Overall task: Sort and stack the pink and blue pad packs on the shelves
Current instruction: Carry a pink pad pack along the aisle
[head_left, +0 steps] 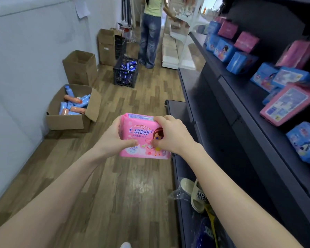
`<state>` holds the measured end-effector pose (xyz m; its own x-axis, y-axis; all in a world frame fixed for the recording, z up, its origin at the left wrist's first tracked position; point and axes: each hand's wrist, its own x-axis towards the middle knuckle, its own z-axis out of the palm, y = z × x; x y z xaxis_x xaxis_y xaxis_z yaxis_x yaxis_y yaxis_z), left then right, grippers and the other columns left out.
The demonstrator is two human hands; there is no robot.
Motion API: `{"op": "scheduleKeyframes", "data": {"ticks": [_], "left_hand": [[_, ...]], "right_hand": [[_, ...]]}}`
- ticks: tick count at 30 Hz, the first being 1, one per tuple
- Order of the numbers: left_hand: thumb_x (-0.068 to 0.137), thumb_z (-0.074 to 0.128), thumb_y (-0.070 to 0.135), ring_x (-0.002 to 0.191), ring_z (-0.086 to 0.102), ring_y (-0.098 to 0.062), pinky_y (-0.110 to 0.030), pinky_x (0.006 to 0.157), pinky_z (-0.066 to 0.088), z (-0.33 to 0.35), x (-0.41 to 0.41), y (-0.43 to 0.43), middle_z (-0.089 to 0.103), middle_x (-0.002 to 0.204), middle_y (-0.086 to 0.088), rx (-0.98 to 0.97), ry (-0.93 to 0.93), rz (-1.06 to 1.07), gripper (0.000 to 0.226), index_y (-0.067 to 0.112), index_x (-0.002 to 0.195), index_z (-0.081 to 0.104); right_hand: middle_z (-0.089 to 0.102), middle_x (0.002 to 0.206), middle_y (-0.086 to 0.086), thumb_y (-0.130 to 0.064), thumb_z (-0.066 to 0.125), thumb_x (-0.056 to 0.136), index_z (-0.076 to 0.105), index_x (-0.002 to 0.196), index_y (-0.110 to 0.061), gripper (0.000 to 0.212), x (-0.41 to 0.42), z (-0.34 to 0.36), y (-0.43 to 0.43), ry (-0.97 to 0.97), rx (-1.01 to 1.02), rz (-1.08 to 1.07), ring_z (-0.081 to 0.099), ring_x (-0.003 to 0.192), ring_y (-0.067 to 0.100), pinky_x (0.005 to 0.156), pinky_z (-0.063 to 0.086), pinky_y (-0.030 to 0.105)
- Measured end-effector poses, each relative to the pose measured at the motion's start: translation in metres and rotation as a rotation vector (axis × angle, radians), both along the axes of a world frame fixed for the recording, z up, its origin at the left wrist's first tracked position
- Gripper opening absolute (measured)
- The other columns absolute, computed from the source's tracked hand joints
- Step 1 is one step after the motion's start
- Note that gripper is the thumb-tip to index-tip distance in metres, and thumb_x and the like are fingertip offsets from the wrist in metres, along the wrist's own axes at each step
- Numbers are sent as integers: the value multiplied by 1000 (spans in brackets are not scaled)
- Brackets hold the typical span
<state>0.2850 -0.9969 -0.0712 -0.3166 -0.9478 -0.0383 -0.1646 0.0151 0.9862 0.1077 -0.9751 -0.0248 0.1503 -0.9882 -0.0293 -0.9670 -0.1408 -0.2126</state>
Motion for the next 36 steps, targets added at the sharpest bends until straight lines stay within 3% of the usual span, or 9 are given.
{"op": "scheduleKeyframes", "data": {"ticks": [9, 18, 23, 28, 36], "left_hand": [[76, 65, -14, 72, 63, 11, -10, 57, 49, -4, -14, -70, 59, 99, 9, 18, 9, -34, 64, 21, 122, 36], [74, 68, -13, 73, 63, 11, -11, 59, 50, -13, -41, -152, 58, 101, 9, 40, 15, -16, 66, 20, 123, 37], [63, 76, 2, 75, 64, 9, -13, 63, 52, -12, -70, -215, 60, 102, 9, 32, -3, 4, 75, 17, 126, 38], [74, 68, -13, 70, 61, 14, -9, 59, 49, -4, -108, -278, 57, 99, 10, -1, -23, 23, 65, 19, 122, 37], [76, 66, -13, 69, 59, 16, -7, 59, 47, 1, -149, -347, 56, 99, 12, -17, -29, 53, 62, 19, 121, 37]], "right_hand": [[52, 122, 6, -33, 70, 78, 45, 129, -16, 60, -12, 4, -62, -13, -14, -29, 48, 111, 24, 90, 35, 30], [55, 112, 7, -30, 71, 73, 49, 125, -17, 57, -42, -7, -149, -62, -14, -27, 51, 104, 24, 85, 37, 30], [55, 111, 7, -30, 71, 73, 50, 123, -16, 56, -72, -6, -214, -73, -19, -19, 52, 103, 23, 84, 38, 29], [55, 109, 6, -29, 71, 72, 51, 122, -18, 55, -109, -3, -280, -94, -15, -35, 52, 101, 25, 86, 40, 32], [56, 113, 6, -28, 72, 73, 50, 124, -17, 57, -149, 6, -353, -115, -23, 2, 51, 105, 22, 87, 39, 30]]}}
